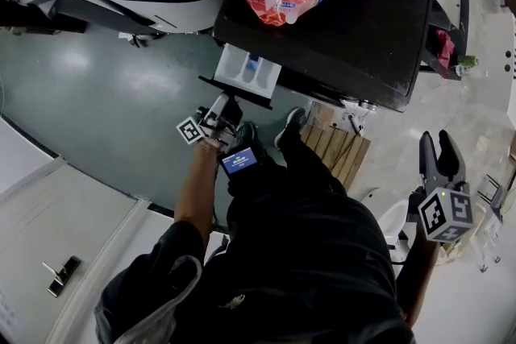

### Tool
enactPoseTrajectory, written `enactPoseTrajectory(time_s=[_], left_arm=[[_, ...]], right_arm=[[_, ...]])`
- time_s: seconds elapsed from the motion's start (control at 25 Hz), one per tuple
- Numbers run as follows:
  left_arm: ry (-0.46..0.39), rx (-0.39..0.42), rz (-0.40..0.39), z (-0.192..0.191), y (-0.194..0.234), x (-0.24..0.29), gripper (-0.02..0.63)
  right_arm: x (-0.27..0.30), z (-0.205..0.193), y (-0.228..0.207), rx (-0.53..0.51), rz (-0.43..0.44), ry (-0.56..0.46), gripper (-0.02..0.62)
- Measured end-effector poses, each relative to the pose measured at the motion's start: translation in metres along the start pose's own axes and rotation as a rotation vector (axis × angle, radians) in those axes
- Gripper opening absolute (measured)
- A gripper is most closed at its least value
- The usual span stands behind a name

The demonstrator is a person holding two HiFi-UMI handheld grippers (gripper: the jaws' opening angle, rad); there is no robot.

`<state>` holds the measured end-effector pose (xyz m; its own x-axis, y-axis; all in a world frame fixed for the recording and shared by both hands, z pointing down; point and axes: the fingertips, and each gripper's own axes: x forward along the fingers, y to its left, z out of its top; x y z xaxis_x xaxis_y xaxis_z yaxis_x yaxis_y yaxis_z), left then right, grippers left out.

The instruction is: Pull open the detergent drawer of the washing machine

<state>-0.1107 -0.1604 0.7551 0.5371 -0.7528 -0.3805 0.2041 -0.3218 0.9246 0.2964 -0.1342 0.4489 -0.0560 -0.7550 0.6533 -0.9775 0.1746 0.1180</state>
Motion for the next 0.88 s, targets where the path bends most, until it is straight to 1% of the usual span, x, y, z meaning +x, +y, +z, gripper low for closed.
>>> enactPoseTrajectory(time_s=[0.08,0.2,0.36,0.44,0.52,0.6,0.68,0.76,0.88], left_arm=[[0.036,-0.006,0.009,-0.002,-0.002,0.001,0.366],[0.093,0.007,0.026,-0.003,-0.001,0.003,0.376],[0.179,0.022,0.085,-0.005,0.001,0.002,0.391],[0.247,0.018,0.120,-0.009,0.002,-0.005,0.397],[0.346,0.031,0.168,-0.015,0.004,-0.013,0.405],[0.454,0.078,0.226,-0.019,0.005,-0.021,0.407],[0.529,0.134,0.284,-0.016,0.005,-0.030,0.405],[0.563,0.180,0.311,-0.010,-0.001,-0.037,0.405],[0.595,0.243,0.316,0.000,-0.018,-0.042,0.405]], right_arm=[[-0.006,0.004,0.008,0.005,0.006,-0.023,0.166],[-0.015,0.009,0.021,0.015,0.013,-0.050,0.166],[-0.025,0.009,0.038,0.031,0.027,-0.072,0.166],[-0.032,0.008,0.046,0.038,0.033,-0.083,0.166],[-0.037,0.008,0.054,0.045,0.039,-0.096,0.166],[-0.042,0.009,0.061,0.050,0.043,-0.109,0.166],[-0.044,0.010,0.068,0.056,0.048,-0.124,0.166],[-0.045,0.012,0.073,0.063,0.056,-0.139,0.166],[-0.045,0.015,0.081,0.075,0.070,-0.161,0.166]])
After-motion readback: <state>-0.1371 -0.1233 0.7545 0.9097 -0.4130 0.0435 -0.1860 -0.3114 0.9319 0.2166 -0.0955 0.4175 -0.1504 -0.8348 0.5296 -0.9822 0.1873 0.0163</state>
